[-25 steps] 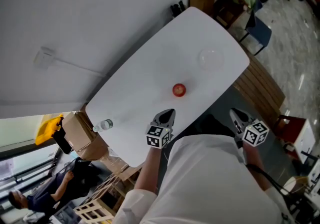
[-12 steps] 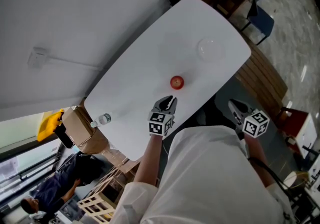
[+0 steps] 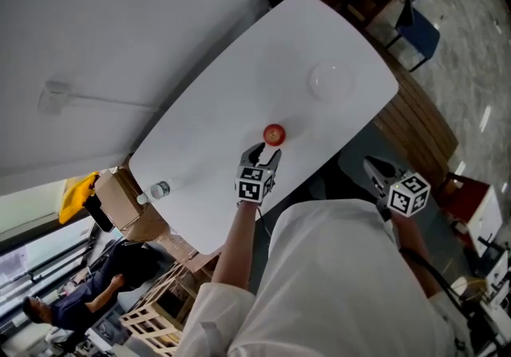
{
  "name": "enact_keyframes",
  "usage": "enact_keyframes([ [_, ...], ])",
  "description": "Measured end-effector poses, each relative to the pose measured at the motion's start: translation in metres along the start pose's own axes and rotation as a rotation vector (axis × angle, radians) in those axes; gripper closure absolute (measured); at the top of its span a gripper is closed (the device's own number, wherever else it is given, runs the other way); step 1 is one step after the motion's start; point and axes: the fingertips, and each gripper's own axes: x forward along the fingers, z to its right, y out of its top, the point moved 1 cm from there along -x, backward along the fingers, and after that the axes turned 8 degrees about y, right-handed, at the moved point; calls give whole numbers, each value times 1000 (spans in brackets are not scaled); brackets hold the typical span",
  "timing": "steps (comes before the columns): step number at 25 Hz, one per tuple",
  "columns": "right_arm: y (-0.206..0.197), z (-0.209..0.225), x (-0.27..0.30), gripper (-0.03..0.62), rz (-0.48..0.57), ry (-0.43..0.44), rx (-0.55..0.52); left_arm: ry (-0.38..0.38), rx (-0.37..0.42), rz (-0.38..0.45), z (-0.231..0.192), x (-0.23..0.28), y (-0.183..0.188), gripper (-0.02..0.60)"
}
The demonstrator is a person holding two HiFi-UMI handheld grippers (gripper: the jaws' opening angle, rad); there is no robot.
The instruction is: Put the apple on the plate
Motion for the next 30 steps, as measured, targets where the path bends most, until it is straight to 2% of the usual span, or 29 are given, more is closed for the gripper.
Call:
enact_keyframes([
  [7,6,16,-5,556,-13,-14,21,56,43,-89,-15,40,-12,308],
  [13,12,24,-8,556,-23,-20,31,97,117,-176,-22,67,-26,252],
  [17,13,30,-12,556,-26,-32,44,107,123,-219,-22,84,-40,200],
  [24,10,40,-17,556,-28,-48,69,140,102,-259,-29,95,-50,196],
  [30,12,49,-20,556,-30,-44,75,175,62,-251,-31,92,-44,221],
])
